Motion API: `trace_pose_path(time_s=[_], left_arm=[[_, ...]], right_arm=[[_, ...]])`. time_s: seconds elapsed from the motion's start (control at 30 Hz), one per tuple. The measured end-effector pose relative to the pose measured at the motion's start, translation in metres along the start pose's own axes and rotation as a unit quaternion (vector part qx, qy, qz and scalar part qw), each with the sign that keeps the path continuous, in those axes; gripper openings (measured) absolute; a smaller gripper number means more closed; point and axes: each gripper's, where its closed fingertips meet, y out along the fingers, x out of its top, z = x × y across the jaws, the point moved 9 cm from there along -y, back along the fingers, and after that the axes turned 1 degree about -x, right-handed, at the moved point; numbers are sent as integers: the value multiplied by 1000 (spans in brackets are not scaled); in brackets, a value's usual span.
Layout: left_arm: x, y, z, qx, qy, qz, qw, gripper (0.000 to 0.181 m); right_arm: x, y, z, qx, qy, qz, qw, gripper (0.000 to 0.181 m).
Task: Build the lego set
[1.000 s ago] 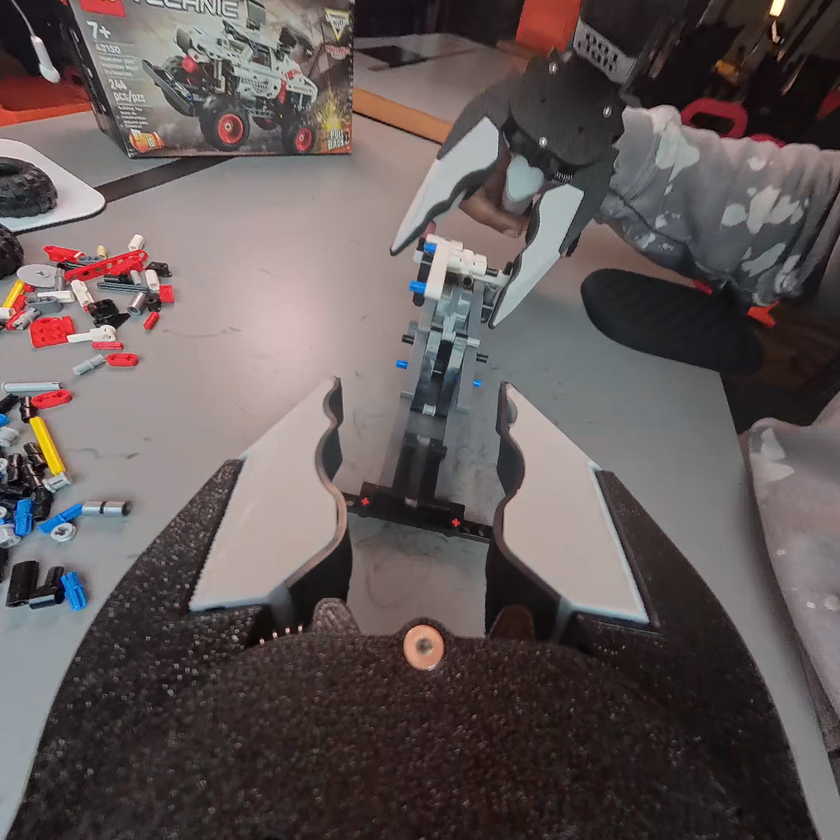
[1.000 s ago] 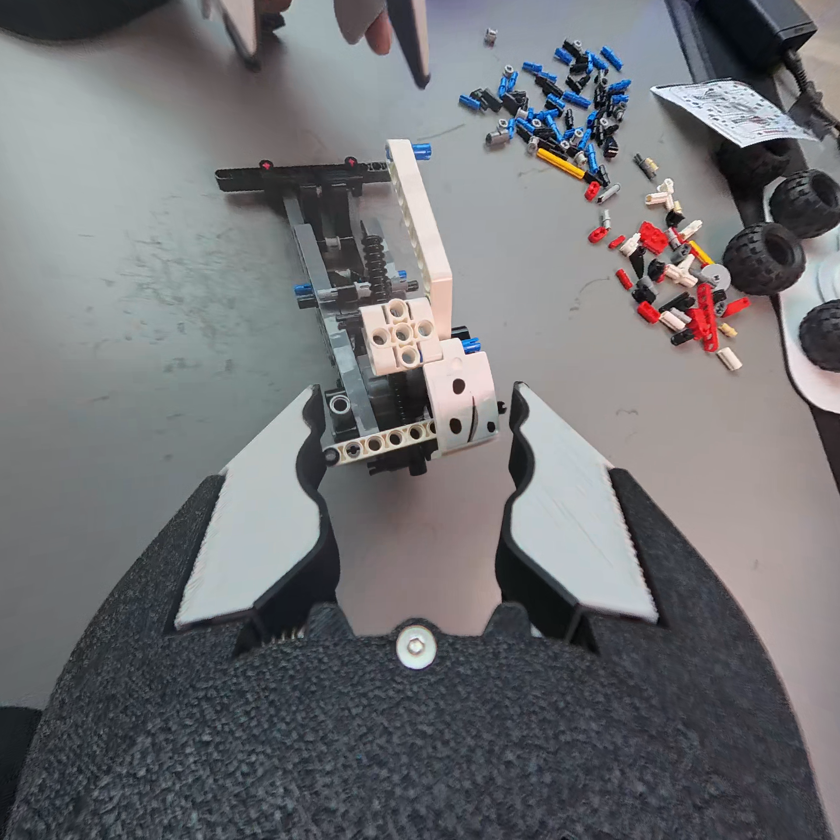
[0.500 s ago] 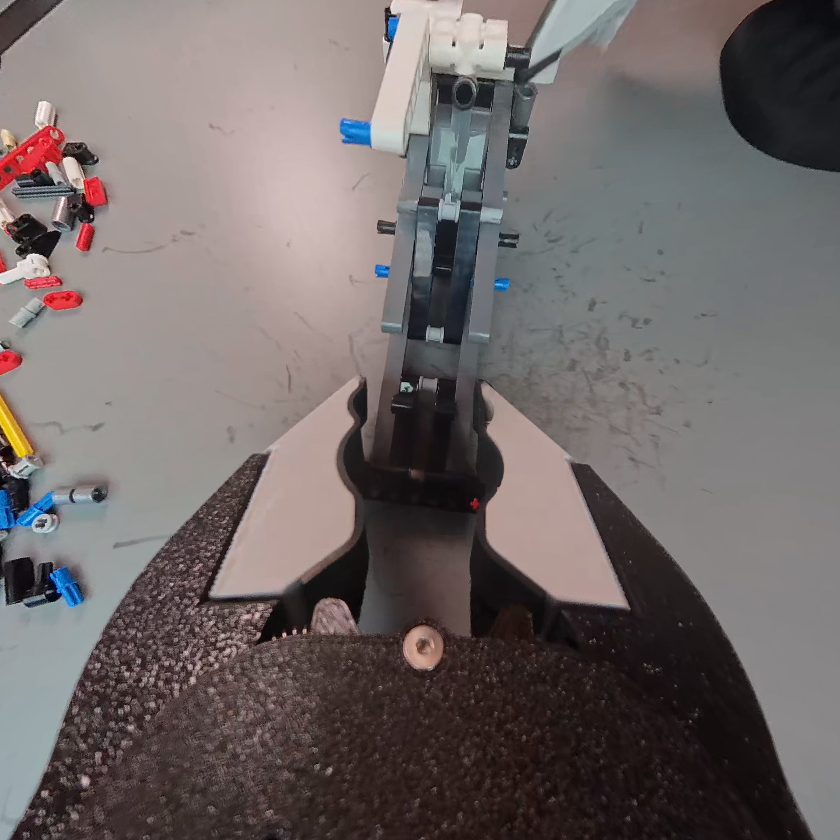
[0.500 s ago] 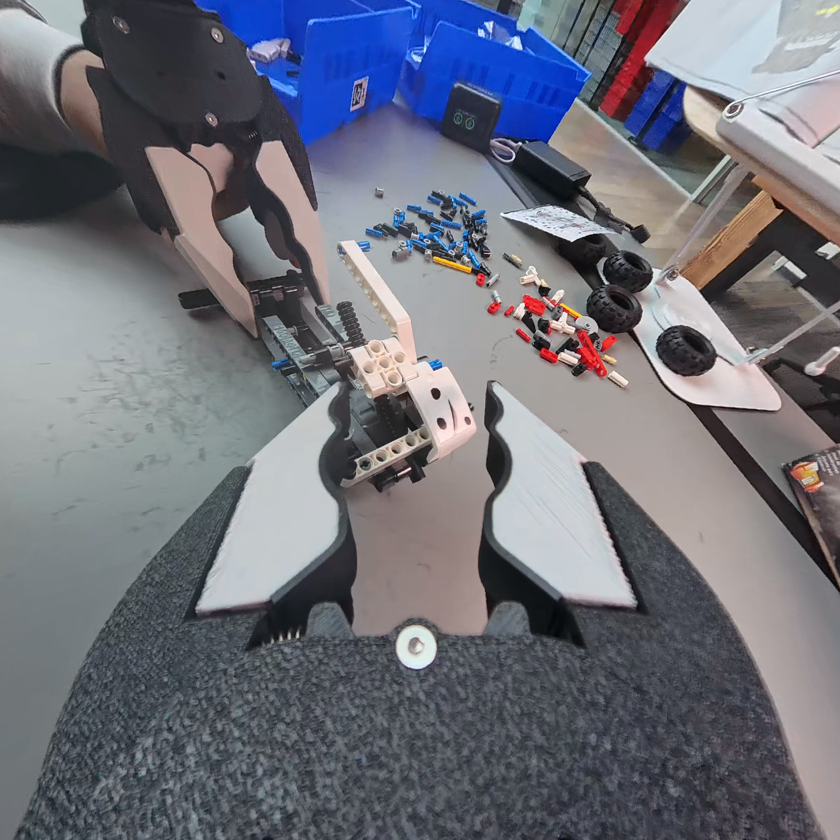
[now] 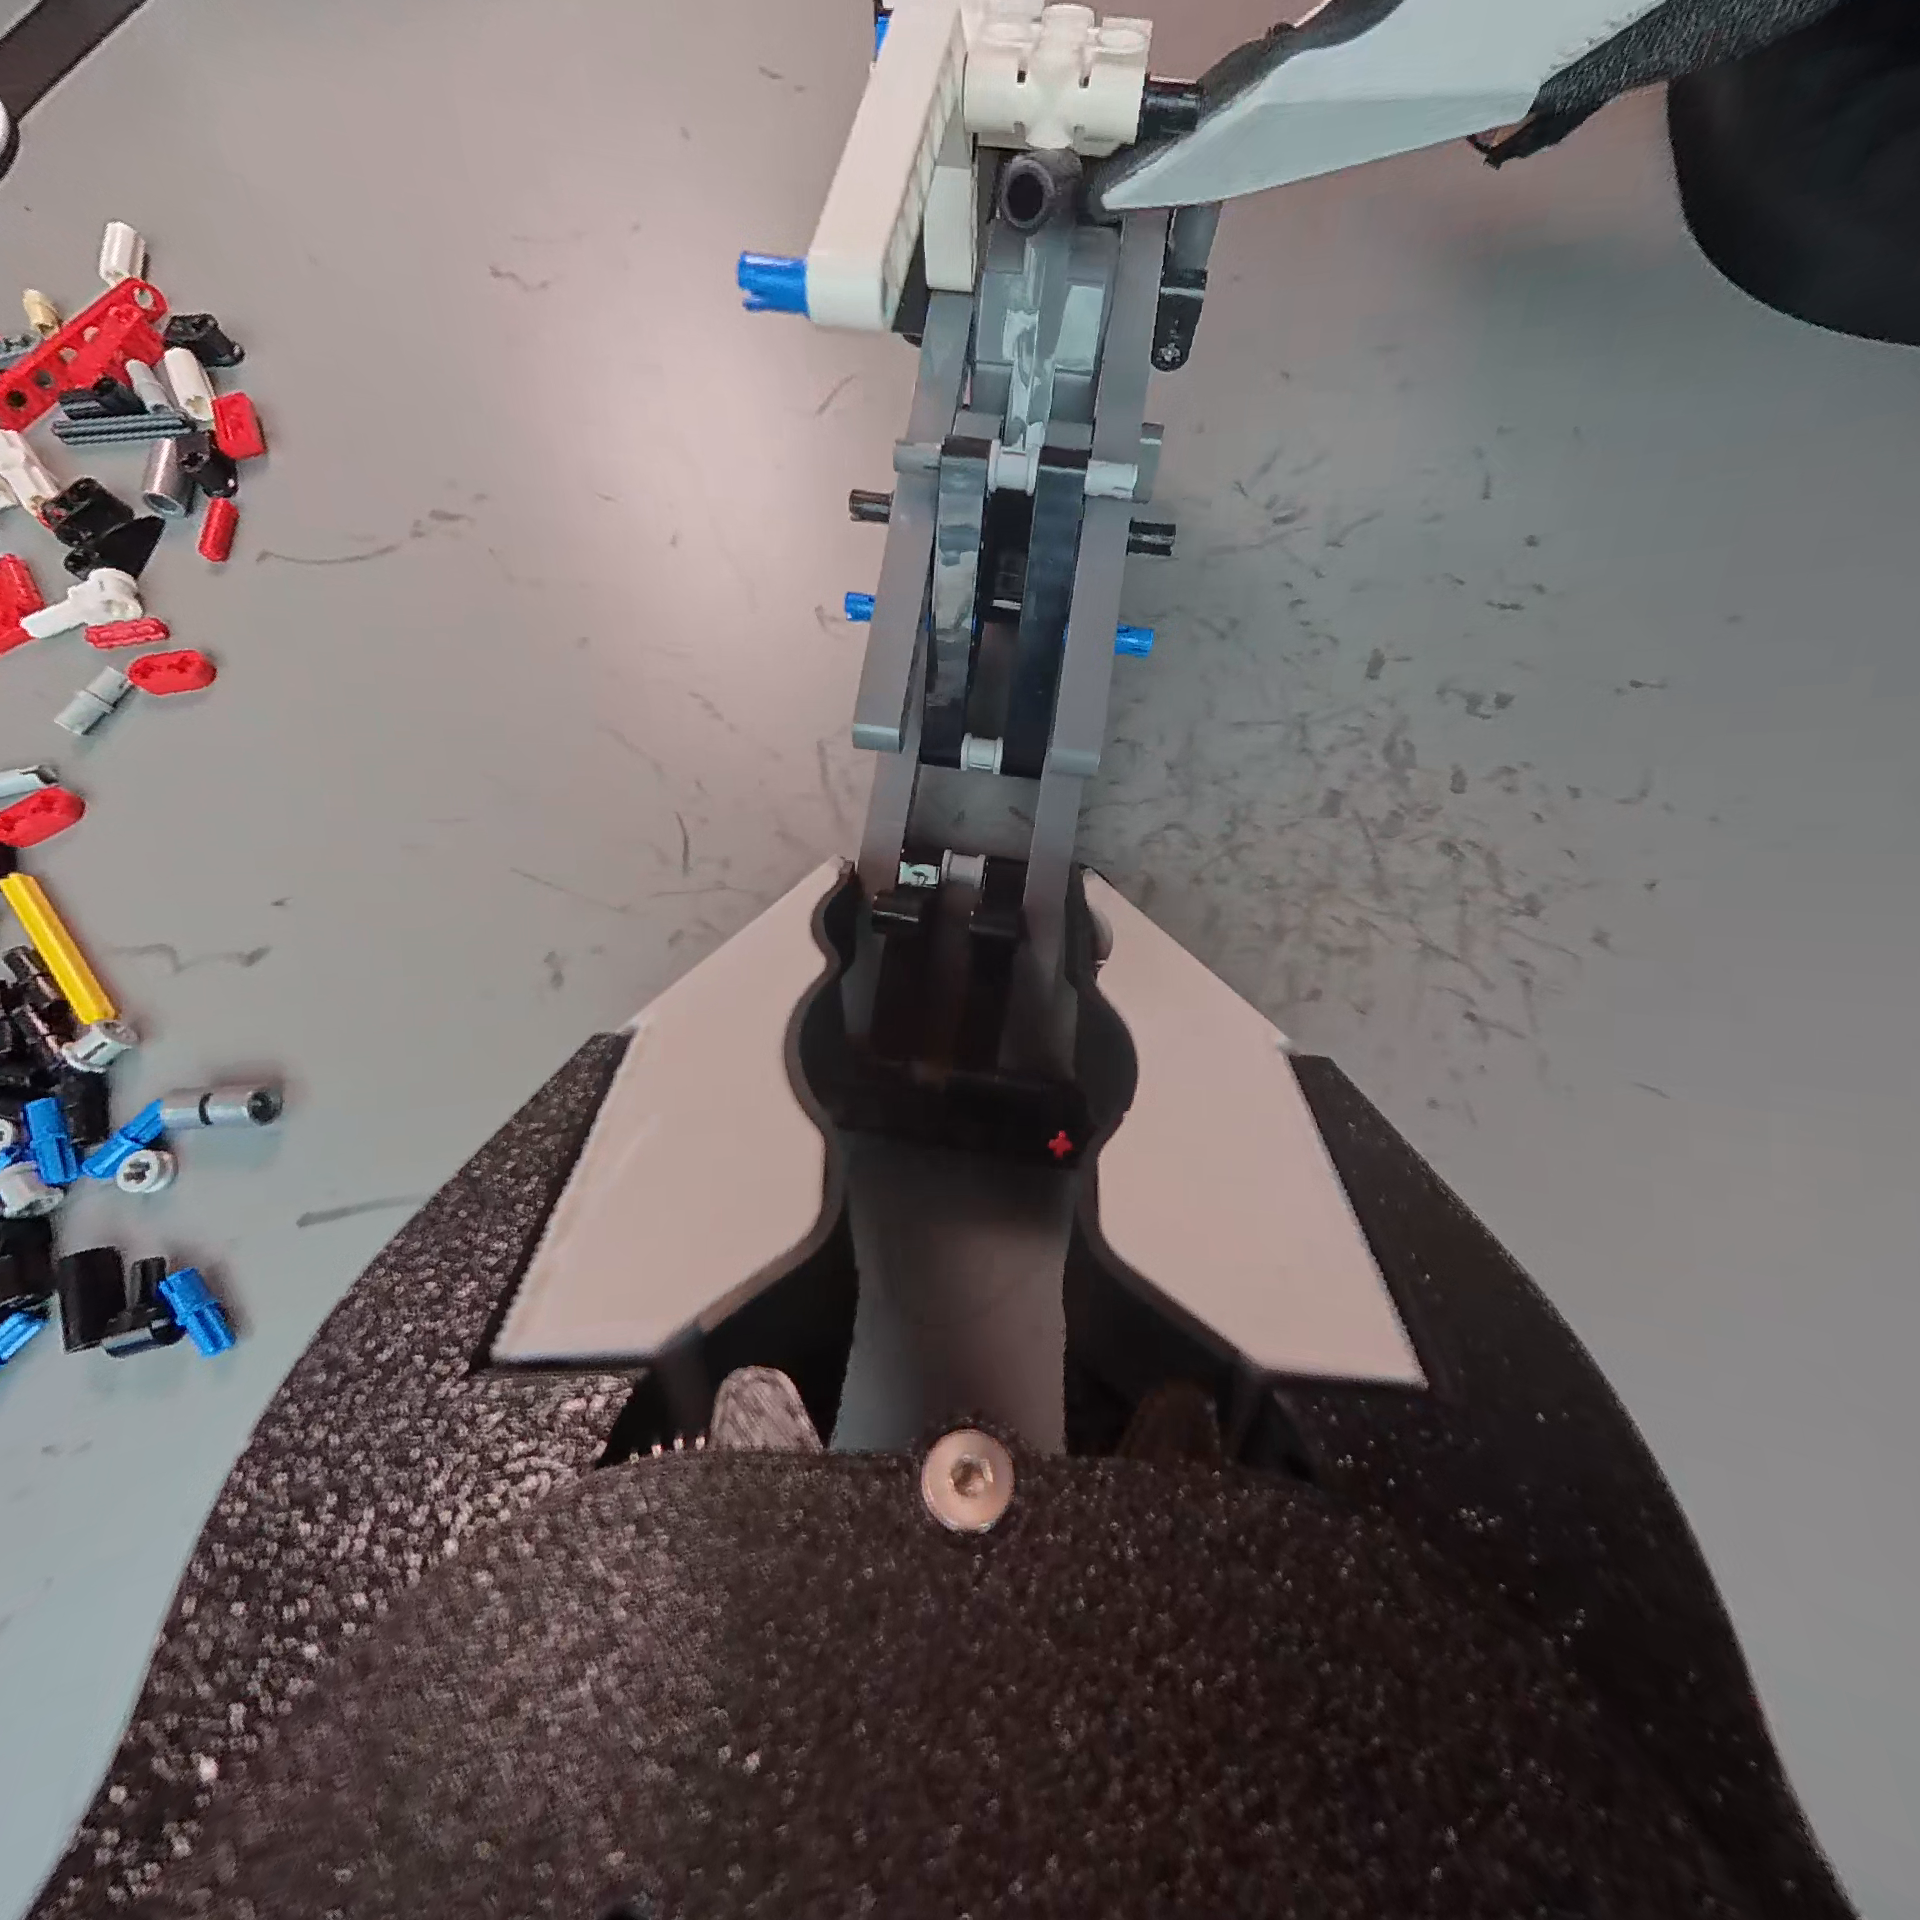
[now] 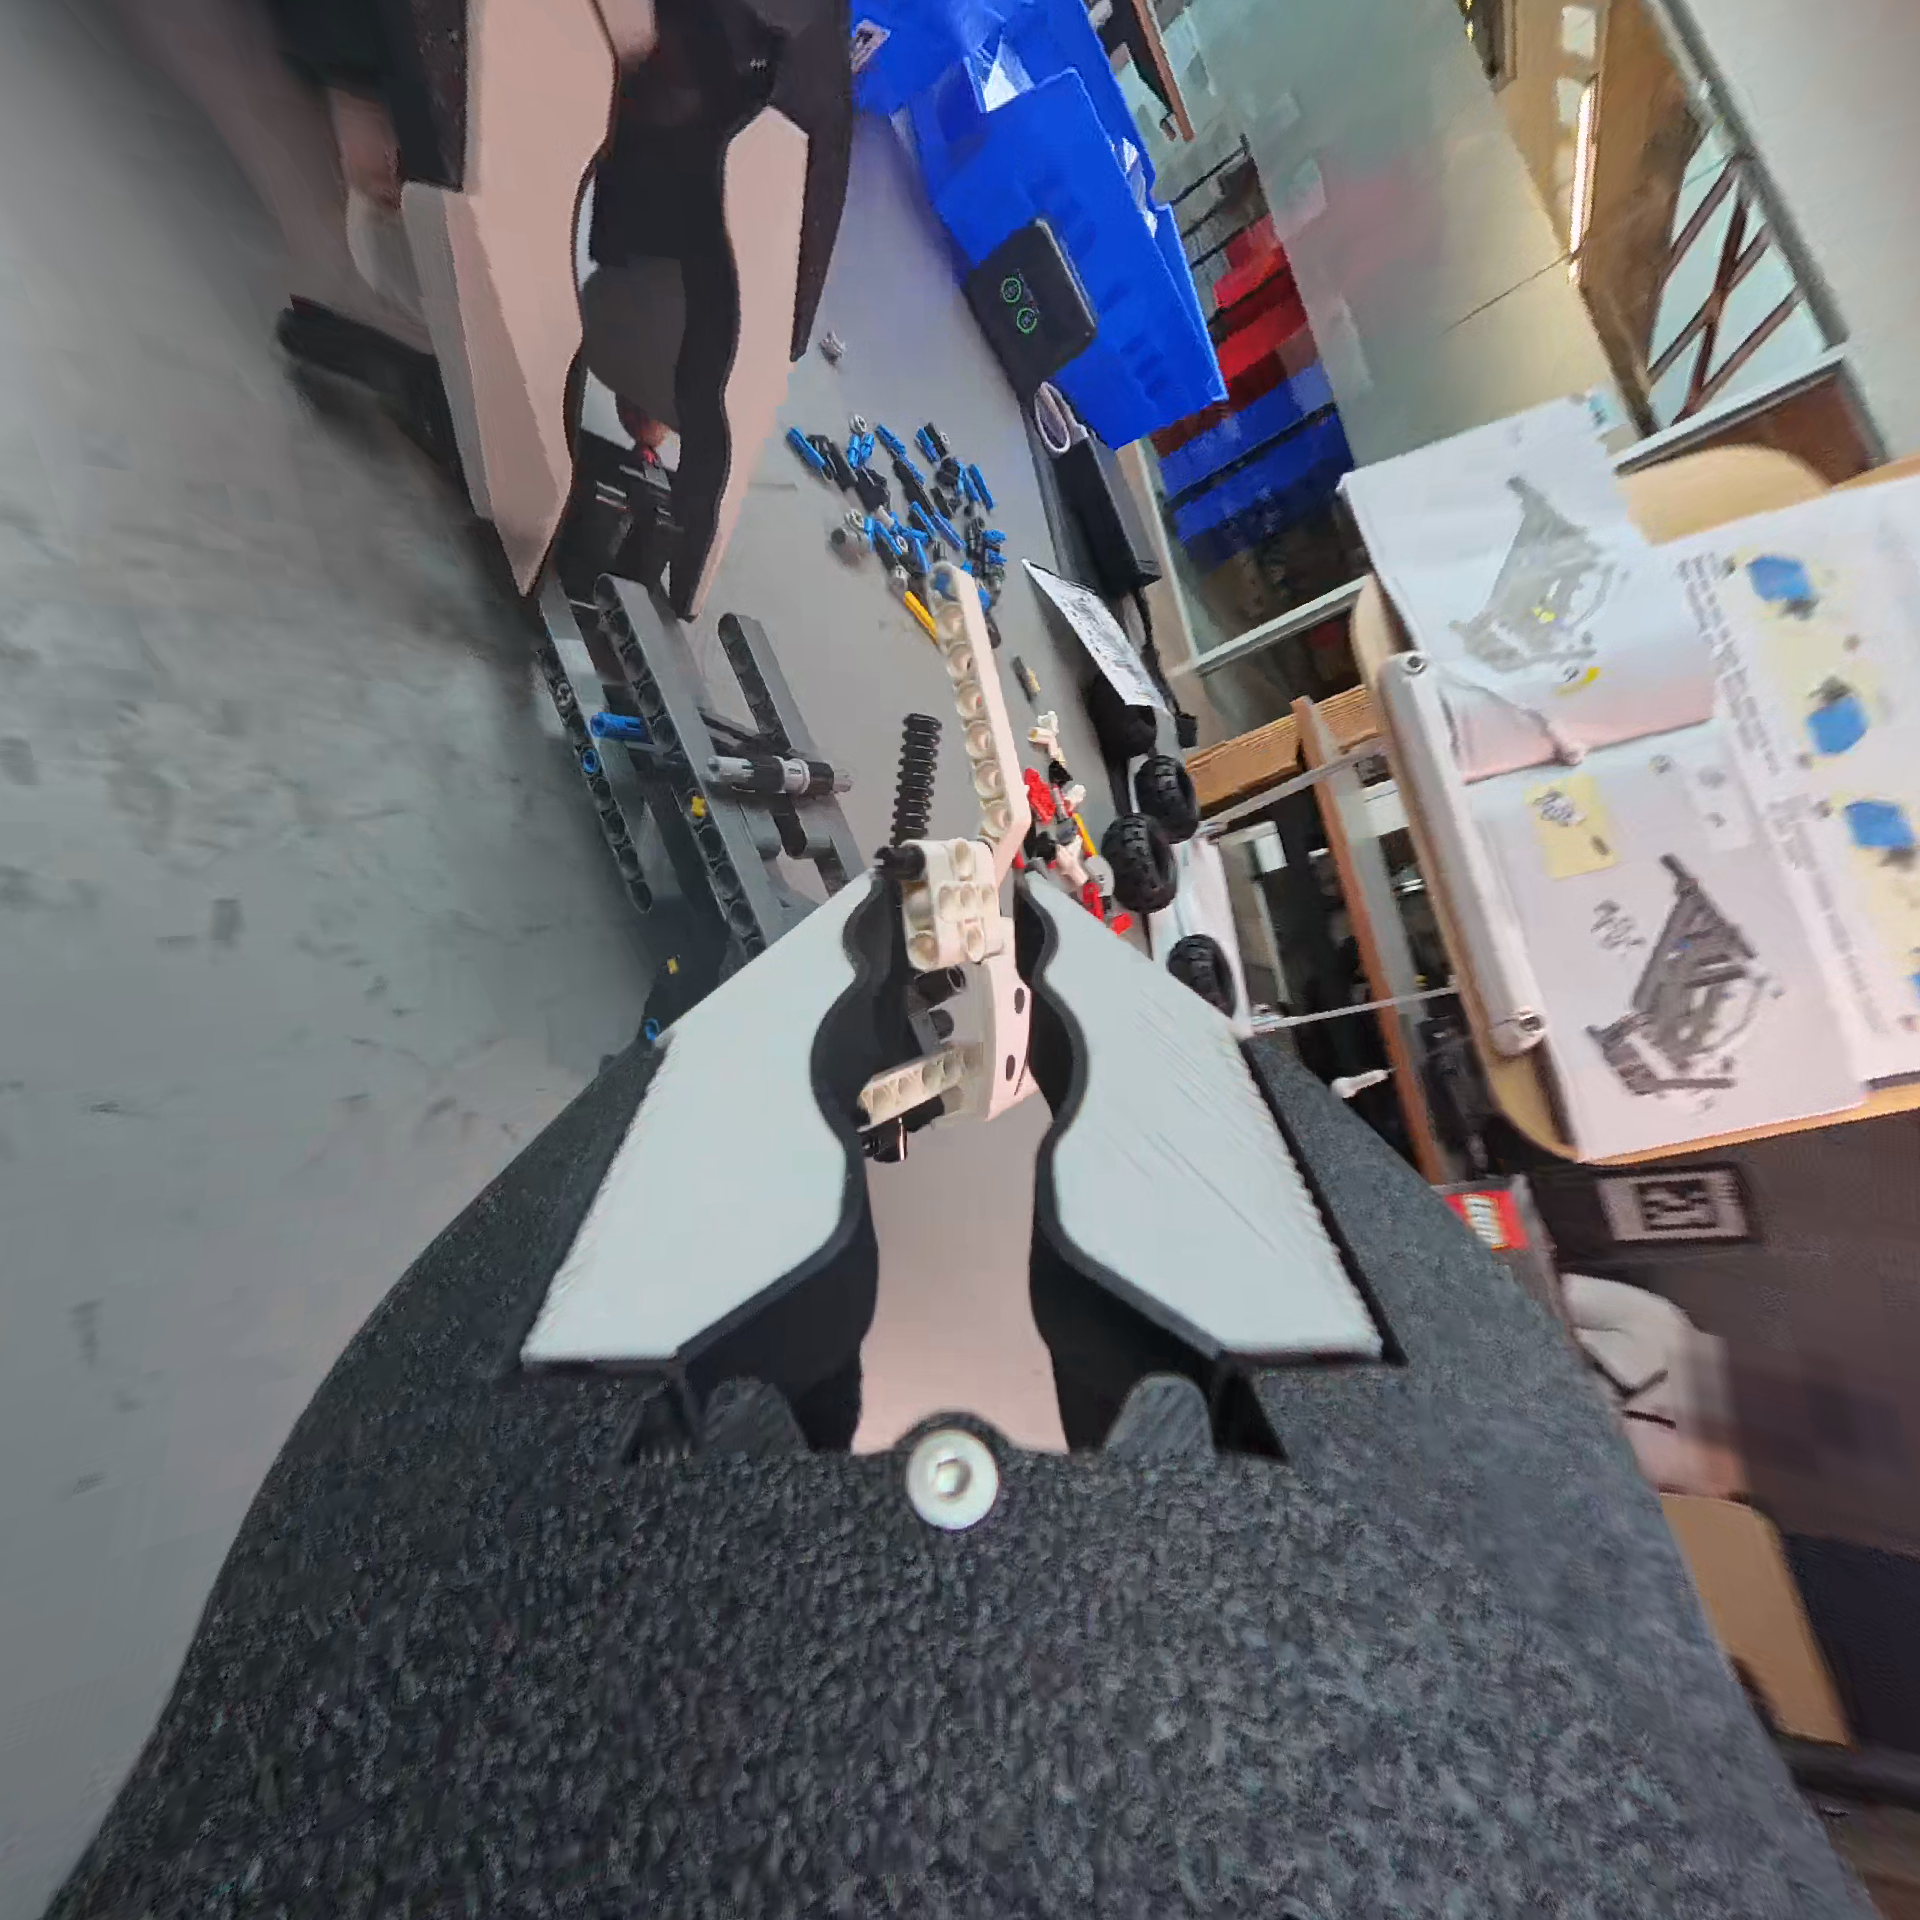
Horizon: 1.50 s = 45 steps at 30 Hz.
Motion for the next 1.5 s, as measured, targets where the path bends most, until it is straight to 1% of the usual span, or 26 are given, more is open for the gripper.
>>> trace_pose_path(time_s=[0.03,0.07,0.13,0.27,0.37,0.47,0.5,0.7,0.9,1.0,1.03,1.1,1.17,1.23,1.33,1.4,1.5], left_arm=[[0,0,0,4,-1,0,1000,39],[0,-1,0,6,-4,0,1000,39],[-1,-1,0,11,-12,0,1000,40],[-2,-2,0,17,-16,-1,1000,39],[-2,-3,0,15,-21,-1,1000,39],[-2,-2,0,16,-20,-1,1000,39],[-2,-2,0,17,-20,-1,1000,39],[-2,-2,0,19,-20,0,1000,39],[-2,-2,0,28,-19,1,999,39],[-2,-3,1,28,-19,1,999,39],[-2,-3,1,28,-19,1,999,40],[-2,-3,0,29,-18,1,999,39],[-2,-2,0,31,-16,1,999,39],[-2,-2,0,32,-18,1,999,39],[-2,-2,0,34,-24,1,999,39],[-2,-2,0,35,-23,2,999,39],[-2,-2,0,33,-25,2,999,40]], right_arm=[[2,2,4,-12,-35,11,999,14],[3,4,6,-31,-60,19,998,11],[4,7,9,-56,-58,29,996,10],[4,11,9,-67,47,24,996,9],[2,11,8,-69,134,8,989,9],[0,10,7,-66,188,-3,980,10],[0,10,7,-65,194,-5,979,10],[0,11,9,-71,187,-5,980,10],[2,10,16,-102,95,7,990,11],[1,10,13,-113,91,13,989,22],[2,10,13,-115,75,16,990,22],[4,10,15,-123,31,24,992,19],[6,13,19,-125,15,33,992,12],[7,15,19,-130,40,39,990,10],[7,15,17,-132,105,38,985,9],[8,15,17,-132,134,37,982,9],[7,14,16,-125,156,34,979,10]])
